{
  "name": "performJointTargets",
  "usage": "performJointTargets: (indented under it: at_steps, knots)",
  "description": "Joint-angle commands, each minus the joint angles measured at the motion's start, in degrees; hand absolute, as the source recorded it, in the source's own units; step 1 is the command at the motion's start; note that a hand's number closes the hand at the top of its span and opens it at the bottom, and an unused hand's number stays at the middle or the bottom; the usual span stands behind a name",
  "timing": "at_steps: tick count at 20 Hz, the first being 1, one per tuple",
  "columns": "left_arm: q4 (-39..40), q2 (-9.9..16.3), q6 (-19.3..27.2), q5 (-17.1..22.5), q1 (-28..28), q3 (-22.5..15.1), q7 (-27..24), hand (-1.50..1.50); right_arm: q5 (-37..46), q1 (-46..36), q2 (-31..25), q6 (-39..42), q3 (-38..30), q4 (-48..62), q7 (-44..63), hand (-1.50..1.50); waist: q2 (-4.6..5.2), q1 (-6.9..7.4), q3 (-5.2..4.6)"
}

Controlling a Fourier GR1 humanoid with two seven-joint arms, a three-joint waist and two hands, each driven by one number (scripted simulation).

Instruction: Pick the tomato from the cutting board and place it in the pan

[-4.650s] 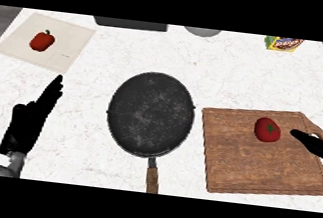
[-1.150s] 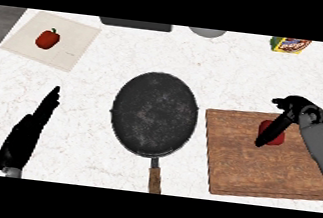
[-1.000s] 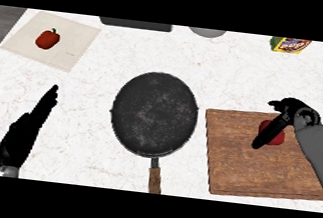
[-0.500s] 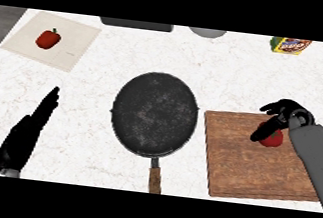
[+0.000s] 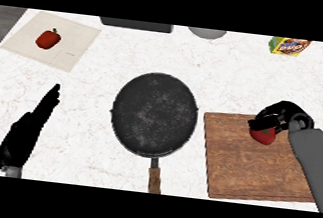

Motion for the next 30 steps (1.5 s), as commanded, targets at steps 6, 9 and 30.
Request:
performJointTargets:
  at_steps: [6, 9, 30]
  knots:
    - [-0.79, 1.37, -2.13, 0.96, 0.7, 1.76, -0.06, 0.0, 9.58, 4.23, -5.58, 10.22, 13.0, -8.96, -19.06, 1.5, 0.43, 0.09, 0.71]
    - [1.17, 0.86, -1.92, 1.54, 0.76, 2.67, -1.46, 0.0, 17.44, 5.94, -9.82, 4.62, 17.74, -15.06, -26.87, 1.5, 0.37, -0.84, 0.66]
    - [-0.44, -3.03, -0.13, -3.08, 0.73, -0.22, -0.08, 0.0, 24.13, -9.41, 4.14, -14.44, 12.13, -26.3, -36.83, 1.5, 0.63, 0.38, 0.64]
